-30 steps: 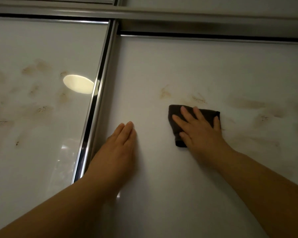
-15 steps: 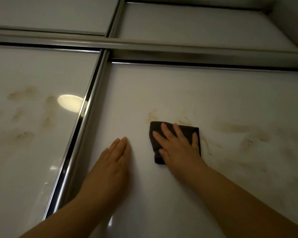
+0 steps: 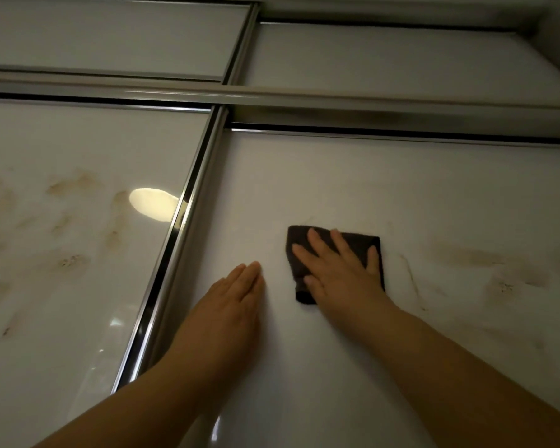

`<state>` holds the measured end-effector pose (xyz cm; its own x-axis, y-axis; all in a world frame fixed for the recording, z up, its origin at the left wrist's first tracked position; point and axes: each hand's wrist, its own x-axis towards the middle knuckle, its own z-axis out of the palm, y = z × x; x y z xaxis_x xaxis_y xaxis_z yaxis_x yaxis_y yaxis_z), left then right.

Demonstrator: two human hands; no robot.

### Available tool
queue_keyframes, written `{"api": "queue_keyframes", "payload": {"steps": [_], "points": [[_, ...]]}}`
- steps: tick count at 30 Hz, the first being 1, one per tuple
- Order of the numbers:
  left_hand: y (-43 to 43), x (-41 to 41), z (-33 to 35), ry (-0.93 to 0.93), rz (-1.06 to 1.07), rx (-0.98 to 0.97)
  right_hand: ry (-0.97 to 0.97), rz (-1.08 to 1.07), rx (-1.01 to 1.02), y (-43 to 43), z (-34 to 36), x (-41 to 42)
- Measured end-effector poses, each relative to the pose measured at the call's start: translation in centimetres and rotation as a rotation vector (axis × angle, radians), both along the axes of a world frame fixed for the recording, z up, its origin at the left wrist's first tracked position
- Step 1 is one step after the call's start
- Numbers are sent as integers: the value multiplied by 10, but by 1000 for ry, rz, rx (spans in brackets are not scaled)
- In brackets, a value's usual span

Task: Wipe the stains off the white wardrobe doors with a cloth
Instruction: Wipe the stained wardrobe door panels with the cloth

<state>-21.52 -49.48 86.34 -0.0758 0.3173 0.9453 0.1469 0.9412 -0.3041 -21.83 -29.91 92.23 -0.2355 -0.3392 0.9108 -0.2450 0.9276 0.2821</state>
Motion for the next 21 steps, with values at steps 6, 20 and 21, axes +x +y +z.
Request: {"api": "queue_keyframes", "payload": {"steps": [6, 20, 21], "points": [[3, 5, 15, 41, -55, 10, 28, -14, 89, 25, -25, -6], [10, 3, 51, -33, -106, 47, 33, 50, 32, 7, -3, -1], [9, 4, 50, -35, -107, 42, 31, 36, 35, 16, -6, 0]]}}
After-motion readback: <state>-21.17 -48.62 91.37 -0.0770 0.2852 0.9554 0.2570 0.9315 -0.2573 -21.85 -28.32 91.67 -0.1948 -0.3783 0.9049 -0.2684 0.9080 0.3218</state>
